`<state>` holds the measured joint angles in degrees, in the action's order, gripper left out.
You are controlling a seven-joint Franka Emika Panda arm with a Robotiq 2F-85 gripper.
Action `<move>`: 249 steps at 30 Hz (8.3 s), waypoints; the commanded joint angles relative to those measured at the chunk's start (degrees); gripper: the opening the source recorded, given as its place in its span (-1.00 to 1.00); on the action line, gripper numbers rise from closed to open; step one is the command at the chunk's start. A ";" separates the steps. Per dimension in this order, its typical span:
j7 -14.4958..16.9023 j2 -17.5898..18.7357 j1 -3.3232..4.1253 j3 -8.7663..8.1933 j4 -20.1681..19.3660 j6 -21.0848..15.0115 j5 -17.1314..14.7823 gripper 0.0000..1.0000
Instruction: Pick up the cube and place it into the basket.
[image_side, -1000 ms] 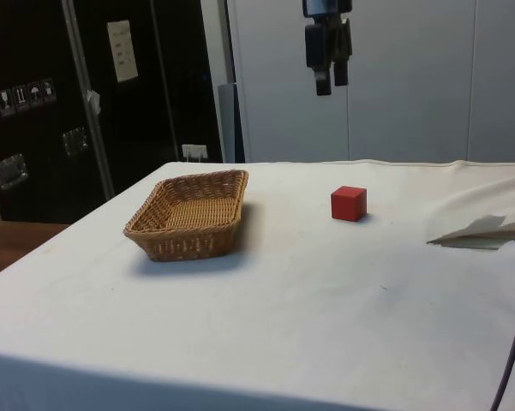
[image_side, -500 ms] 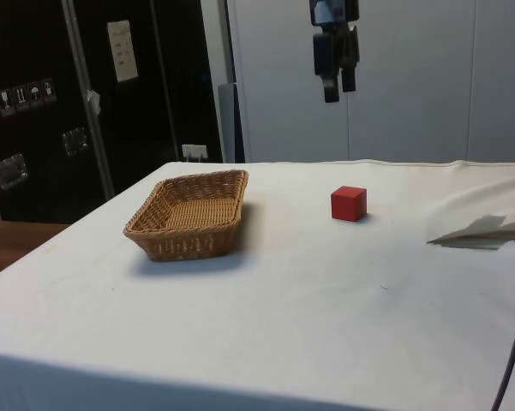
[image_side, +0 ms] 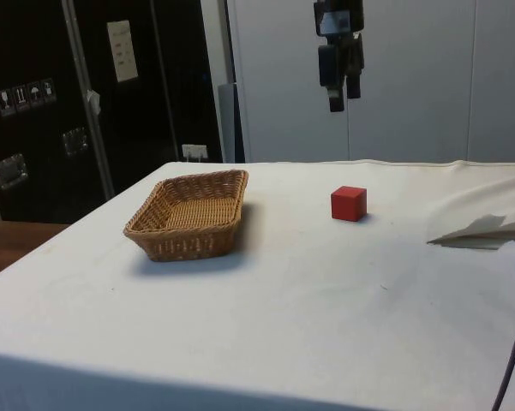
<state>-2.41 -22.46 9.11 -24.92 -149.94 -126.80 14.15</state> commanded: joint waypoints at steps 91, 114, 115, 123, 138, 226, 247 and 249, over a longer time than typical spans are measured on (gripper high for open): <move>3.50 19.77 0.46 -5.61 -4.07 -24.87 -3.67 1.00; 3.44 23.84 0.57 -5.44 -2.92 -26.81 -6.59 1.00; 3.44 23.84 0.63 -5.39 -2.98 -26.87 -6.65 1.00; 3.72 24.01 0.92 -4.87 -3.32 -27.39 -7.10 1.00; 4.64 26.47 0.86 -3.09 -2.98 -28.76 -9.51 1.00; 12.66 26.99 0.92 -2.81 -2.01 -27.33 -18.33 -1.00; 10.77 16.96 0.29 -4.13 -1.38 -17.93 -11.63 -1.00; 10.66 16.04 0.23 -4.13 -1.26 -17.02 -11.12 -1.00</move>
<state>9.28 -6.36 9.68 -29.22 -151.43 -144.33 1.60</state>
